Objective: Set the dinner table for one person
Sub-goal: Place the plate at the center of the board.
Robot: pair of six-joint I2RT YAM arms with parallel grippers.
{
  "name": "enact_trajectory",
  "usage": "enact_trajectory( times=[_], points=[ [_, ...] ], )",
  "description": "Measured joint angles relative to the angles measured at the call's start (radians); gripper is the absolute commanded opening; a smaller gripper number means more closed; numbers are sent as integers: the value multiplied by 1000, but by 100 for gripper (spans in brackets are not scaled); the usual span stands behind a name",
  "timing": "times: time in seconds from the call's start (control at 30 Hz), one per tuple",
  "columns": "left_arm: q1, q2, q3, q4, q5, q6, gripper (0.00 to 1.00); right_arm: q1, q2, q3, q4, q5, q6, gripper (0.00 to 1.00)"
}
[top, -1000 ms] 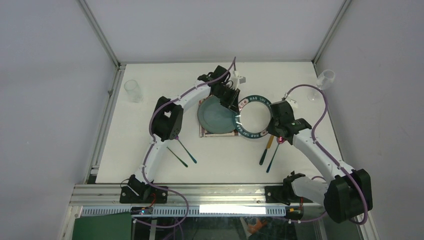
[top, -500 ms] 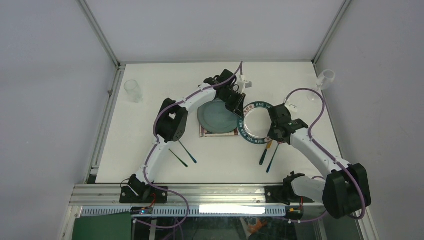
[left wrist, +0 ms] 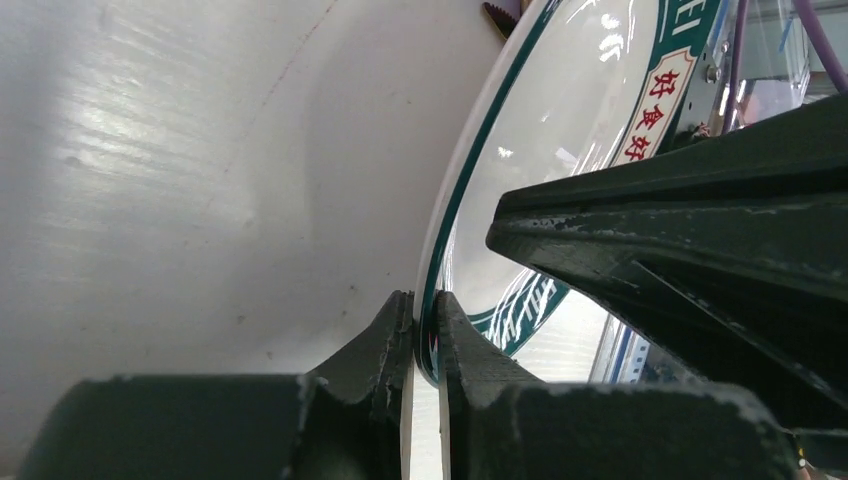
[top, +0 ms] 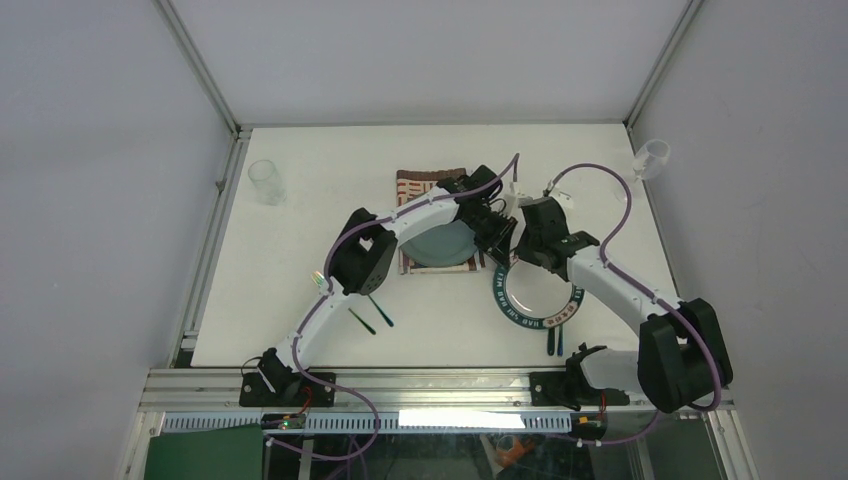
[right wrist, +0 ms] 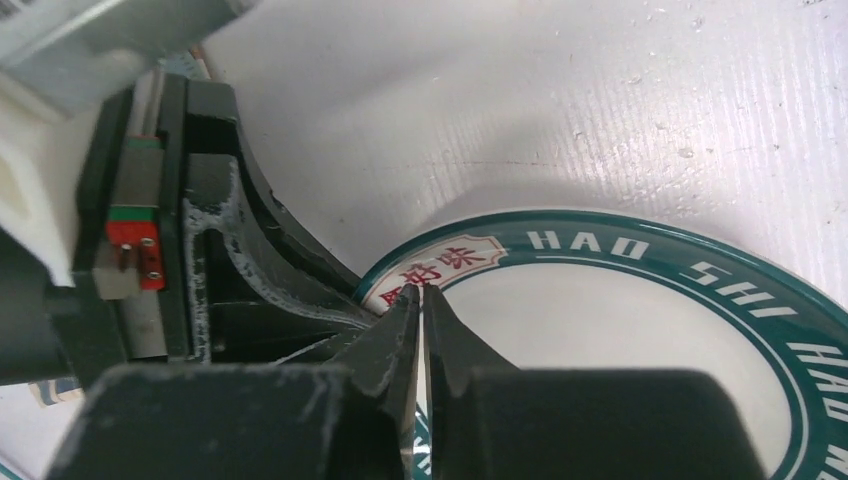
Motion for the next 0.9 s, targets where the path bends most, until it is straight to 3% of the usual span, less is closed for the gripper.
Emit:
enact_trajectory(
  times=[0.1,0.23,0.33,0.77,0.9],
  points=[
    [6,0,0,-1,-3,0,0,0,14,0,5,-1,-2,13],
    [13,0,0,-1,-14,-1,29,0,25,0,5,-3,-4,15],
    [13,0,-6,3,-75,6,42,0,25,0,6,-8,-4,16],
    [12,-9,-6,30,-80,3,54,0,13,-5,16,-30,-5,15],
    [13,-33,-8,28,-150,24,64,0,-9,-10,20,-36,-5,15]
  ],
)
